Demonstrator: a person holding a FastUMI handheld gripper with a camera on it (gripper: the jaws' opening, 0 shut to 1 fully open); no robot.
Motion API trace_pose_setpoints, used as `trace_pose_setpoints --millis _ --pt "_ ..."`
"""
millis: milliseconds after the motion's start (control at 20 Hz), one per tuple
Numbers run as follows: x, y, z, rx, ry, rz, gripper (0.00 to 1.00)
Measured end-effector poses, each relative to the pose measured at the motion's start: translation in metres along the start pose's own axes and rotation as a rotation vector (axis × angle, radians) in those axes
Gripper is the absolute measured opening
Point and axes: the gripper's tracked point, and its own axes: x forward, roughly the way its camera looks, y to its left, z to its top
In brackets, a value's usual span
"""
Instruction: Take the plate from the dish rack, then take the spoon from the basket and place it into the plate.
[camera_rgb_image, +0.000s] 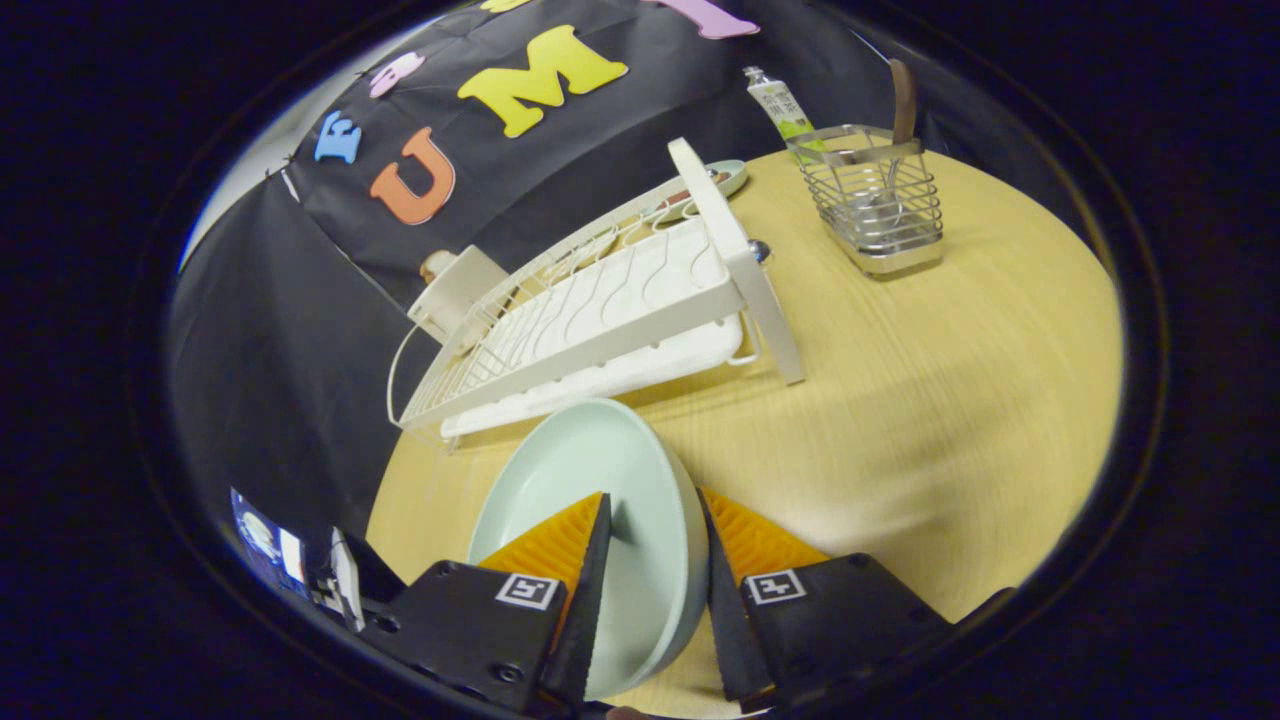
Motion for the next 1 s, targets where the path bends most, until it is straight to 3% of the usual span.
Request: trace_pose_setpoints --millis 250,400,750,1000 --pt "-0.022 -0.01 0.015 -0.021 -0.075 -0.038 0.62" --pt "-0.052 -0.014 0.028 -0.056 -0.17 -0.073 0.75" --pt "-0.156 -0.044 0.08 -0.326 -0.542 -0.34 0.97" --pt "-0.205 -0.077 0.121 -0.325 -0.691 -0.437 1.0"
